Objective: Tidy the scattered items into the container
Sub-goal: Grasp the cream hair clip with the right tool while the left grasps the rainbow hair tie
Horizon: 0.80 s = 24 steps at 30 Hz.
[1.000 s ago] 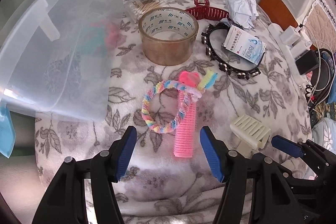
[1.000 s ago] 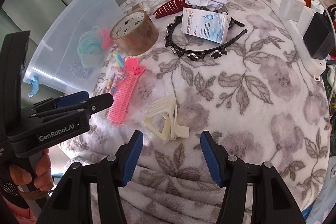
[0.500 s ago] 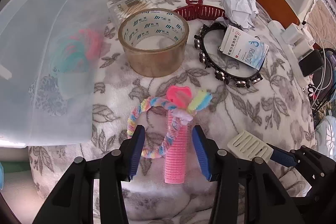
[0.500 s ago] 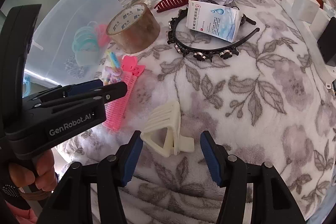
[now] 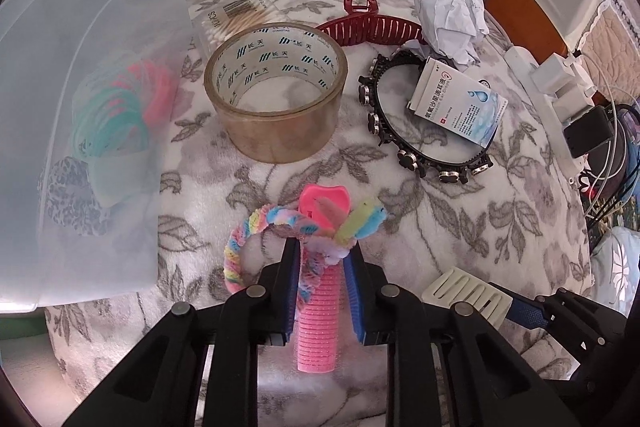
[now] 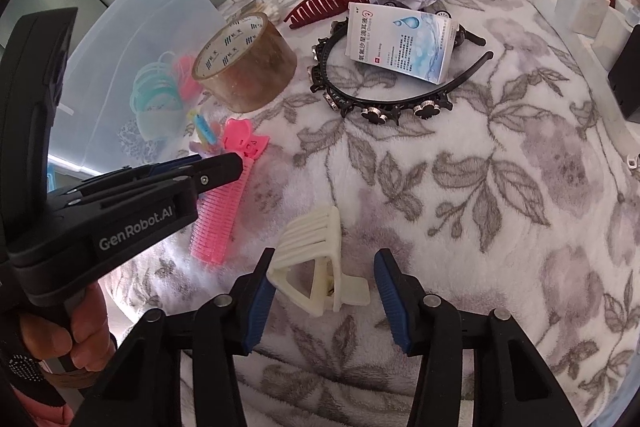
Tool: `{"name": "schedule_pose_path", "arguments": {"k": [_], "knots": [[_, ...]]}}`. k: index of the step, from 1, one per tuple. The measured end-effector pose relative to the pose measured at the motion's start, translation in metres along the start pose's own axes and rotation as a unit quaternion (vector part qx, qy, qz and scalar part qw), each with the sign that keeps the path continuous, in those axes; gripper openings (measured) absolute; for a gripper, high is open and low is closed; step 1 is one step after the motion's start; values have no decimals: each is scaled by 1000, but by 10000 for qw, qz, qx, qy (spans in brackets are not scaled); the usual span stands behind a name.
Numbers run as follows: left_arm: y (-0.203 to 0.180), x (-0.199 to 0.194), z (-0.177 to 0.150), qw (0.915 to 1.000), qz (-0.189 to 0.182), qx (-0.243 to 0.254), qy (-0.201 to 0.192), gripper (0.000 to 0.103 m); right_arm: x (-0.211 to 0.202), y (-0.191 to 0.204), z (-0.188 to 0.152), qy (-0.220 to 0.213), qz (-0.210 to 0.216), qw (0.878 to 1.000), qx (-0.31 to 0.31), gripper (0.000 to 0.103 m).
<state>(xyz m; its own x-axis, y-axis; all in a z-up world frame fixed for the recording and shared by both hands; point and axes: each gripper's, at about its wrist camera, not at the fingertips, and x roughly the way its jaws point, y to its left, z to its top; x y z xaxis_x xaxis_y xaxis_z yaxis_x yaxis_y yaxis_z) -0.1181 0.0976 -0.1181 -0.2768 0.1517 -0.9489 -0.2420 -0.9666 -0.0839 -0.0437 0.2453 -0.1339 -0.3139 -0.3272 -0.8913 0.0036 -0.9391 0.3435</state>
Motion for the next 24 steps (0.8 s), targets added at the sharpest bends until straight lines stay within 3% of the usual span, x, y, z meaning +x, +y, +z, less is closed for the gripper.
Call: {"name": "schedule_pose_path", "arguments": {"k": [6, 20, 24], "knots": [[4, -9, -4, 9998, -72, -135, -115, 20, -8, -3, 0, -98, 65, 9999, 44, 32], [12, -33, -12, 9976, -401, -417, -392, 19, -29, 2, -11, -307, 35, 9994, 150, 29], [13, -31, -12, 9972, -472, -481, -323, 19, -18, 7, -4, -341, 26, 9993, 137, 29]]}}
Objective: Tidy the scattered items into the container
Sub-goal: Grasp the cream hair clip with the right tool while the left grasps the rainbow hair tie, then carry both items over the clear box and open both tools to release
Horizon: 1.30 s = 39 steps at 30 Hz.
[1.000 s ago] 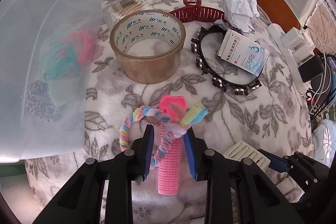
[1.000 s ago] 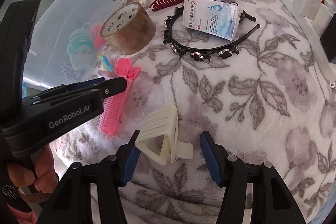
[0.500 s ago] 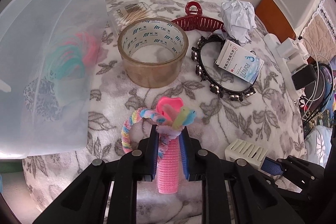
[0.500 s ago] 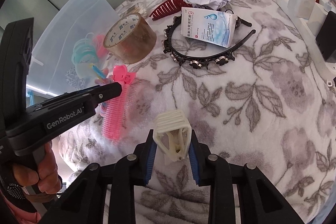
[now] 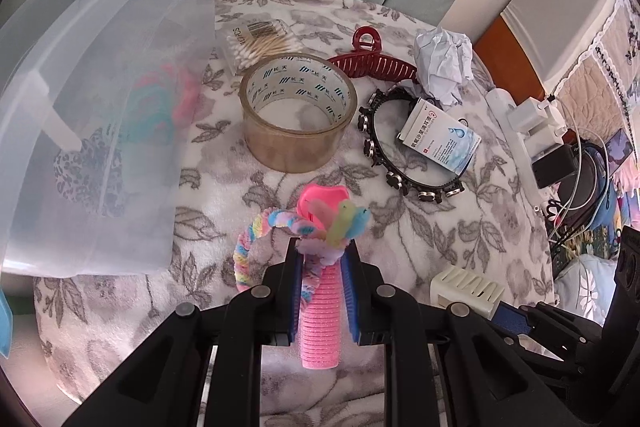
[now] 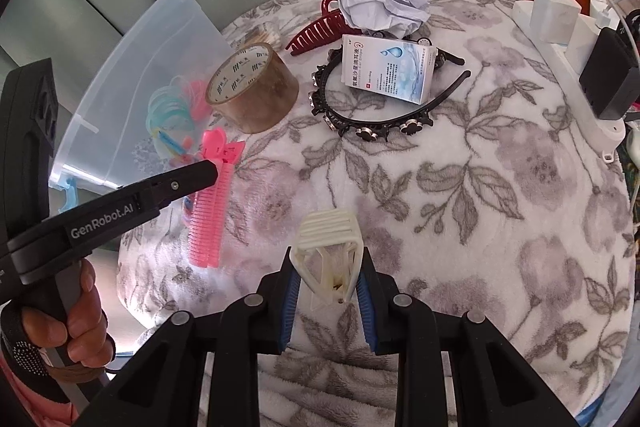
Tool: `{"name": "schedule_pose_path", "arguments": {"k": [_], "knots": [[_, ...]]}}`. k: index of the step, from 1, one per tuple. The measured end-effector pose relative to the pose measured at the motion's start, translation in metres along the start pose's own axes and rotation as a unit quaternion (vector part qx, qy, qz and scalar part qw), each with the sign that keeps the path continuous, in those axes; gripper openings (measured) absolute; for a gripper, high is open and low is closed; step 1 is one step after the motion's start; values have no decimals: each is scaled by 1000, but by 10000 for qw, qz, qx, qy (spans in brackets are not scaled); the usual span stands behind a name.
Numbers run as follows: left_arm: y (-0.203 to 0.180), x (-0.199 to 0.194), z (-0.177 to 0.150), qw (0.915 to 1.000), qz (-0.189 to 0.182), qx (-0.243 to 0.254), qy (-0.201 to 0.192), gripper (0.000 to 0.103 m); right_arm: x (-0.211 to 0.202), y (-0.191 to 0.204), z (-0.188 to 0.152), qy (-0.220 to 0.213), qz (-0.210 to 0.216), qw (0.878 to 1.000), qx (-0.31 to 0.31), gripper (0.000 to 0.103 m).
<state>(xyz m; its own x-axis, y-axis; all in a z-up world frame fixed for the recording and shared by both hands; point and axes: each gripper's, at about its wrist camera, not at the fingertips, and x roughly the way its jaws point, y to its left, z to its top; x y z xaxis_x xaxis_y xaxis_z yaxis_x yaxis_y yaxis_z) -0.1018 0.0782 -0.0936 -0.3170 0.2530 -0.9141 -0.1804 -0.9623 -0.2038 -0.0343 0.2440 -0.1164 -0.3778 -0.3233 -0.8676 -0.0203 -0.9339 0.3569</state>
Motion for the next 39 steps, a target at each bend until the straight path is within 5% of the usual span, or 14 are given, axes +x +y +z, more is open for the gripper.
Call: {"name": "schedule_pose_path", "arguments": {"k": [21, 39], "knots": [[-4, 16, -3, 9995, -113, -124, 258, 20, 5, -5, -5, 109, 57, 9999, 103, 29], [-3, -25, 0, 9990, -299, -8, -324, 16, -20, 4, -1, -279, -67, 9996, 23, 29]]}}
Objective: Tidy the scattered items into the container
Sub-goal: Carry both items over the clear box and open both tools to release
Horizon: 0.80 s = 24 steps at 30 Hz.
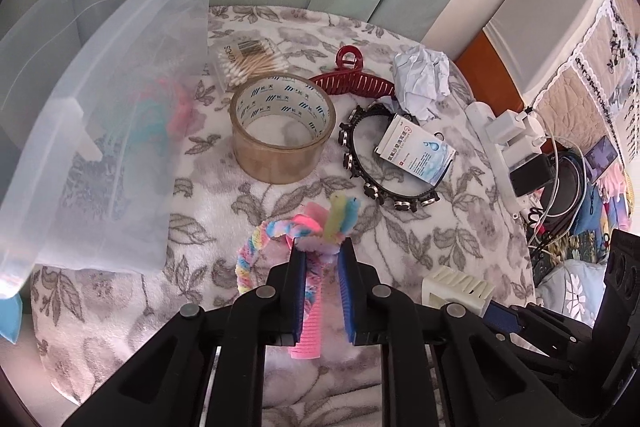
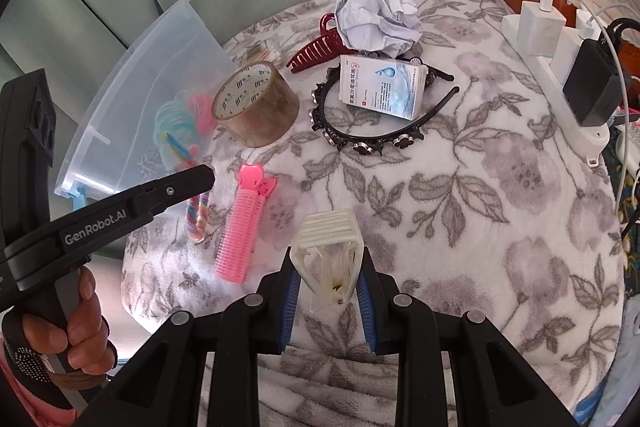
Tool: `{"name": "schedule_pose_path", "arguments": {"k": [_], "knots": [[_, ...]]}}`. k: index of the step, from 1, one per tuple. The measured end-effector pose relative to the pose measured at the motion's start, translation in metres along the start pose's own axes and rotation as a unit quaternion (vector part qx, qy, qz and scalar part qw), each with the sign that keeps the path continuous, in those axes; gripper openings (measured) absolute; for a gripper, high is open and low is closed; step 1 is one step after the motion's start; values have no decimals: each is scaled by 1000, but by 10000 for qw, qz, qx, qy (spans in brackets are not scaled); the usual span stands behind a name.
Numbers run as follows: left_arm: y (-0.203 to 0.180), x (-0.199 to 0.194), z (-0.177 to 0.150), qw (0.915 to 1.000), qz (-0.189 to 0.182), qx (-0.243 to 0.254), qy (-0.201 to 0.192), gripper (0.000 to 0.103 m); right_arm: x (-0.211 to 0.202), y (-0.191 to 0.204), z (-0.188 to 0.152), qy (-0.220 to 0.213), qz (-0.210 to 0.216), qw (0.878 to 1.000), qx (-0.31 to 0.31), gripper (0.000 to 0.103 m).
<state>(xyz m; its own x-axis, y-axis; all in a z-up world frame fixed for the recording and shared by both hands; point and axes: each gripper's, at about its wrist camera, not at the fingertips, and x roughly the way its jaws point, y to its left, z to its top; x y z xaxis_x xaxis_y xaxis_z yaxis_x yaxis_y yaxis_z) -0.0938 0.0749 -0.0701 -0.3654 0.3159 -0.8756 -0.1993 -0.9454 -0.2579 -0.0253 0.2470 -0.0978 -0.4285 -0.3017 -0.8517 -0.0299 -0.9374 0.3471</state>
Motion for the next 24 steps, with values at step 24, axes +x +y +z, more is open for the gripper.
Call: {"name": "schedule_pose_path", "arguments": {"k": [24], "knots": [[7, -148, 26, 9776, -385, 181, -2061, 16, -107, 78, 62, -1639, 0, 9841, -681, 28]]}}
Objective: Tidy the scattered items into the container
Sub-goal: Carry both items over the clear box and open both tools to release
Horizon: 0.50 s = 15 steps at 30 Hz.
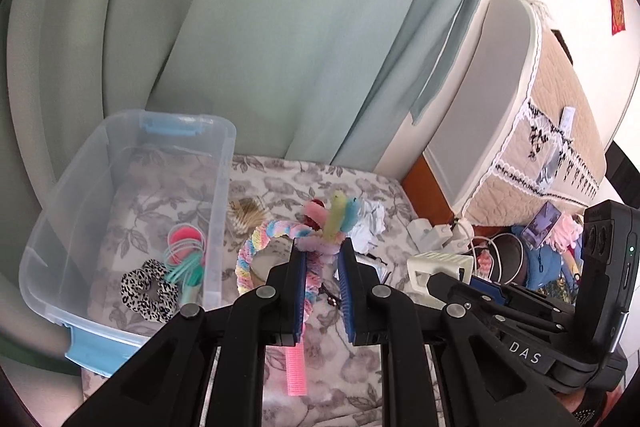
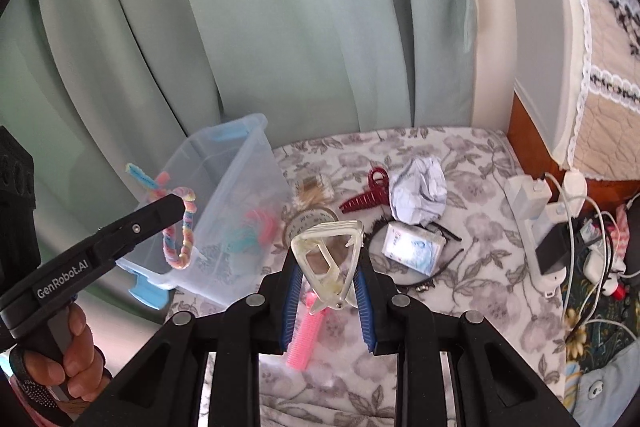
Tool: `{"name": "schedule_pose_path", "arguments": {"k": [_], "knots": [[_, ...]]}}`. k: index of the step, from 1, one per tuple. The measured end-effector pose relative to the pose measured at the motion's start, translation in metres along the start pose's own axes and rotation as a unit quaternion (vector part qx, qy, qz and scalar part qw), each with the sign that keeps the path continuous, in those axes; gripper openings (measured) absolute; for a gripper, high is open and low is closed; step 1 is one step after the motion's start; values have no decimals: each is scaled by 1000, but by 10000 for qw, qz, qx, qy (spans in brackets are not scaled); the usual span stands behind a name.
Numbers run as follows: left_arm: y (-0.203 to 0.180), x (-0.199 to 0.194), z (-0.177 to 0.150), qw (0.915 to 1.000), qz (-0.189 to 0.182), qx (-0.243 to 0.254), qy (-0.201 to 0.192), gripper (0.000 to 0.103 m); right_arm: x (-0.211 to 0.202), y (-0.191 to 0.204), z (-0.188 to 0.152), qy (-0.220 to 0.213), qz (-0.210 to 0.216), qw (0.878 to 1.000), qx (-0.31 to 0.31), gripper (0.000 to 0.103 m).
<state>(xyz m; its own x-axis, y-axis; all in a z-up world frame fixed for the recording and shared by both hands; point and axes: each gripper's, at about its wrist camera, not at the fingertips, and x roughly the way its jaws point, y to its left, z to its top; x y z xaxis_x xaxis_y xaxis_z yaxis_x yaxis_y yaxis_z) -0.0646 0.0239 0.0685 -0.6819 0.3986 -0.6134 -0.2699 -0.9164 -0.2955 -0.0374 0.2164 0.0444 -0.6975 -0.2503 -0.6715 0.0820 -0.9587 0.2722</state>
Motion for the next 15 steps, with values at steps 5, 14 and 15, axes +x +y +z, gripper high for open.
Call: {"name": "schedule_pose_path", "arguments": {"k": [5, 14, 15], "knots": [[26, -30, 13, 9988, 156, -193, -412, 16, -15, 32, 23, -391, 229, 9985, -306, 28], [82, -54, 14, 9926, 595, -766, -733, 16, -8, 83, 37, -468, 648, 9933, -835, 28], [87, -54, 13, 9918, 634, -835, -732, 16, -5, 88, 38, -436, 693, 9927, -881, 28]]}}
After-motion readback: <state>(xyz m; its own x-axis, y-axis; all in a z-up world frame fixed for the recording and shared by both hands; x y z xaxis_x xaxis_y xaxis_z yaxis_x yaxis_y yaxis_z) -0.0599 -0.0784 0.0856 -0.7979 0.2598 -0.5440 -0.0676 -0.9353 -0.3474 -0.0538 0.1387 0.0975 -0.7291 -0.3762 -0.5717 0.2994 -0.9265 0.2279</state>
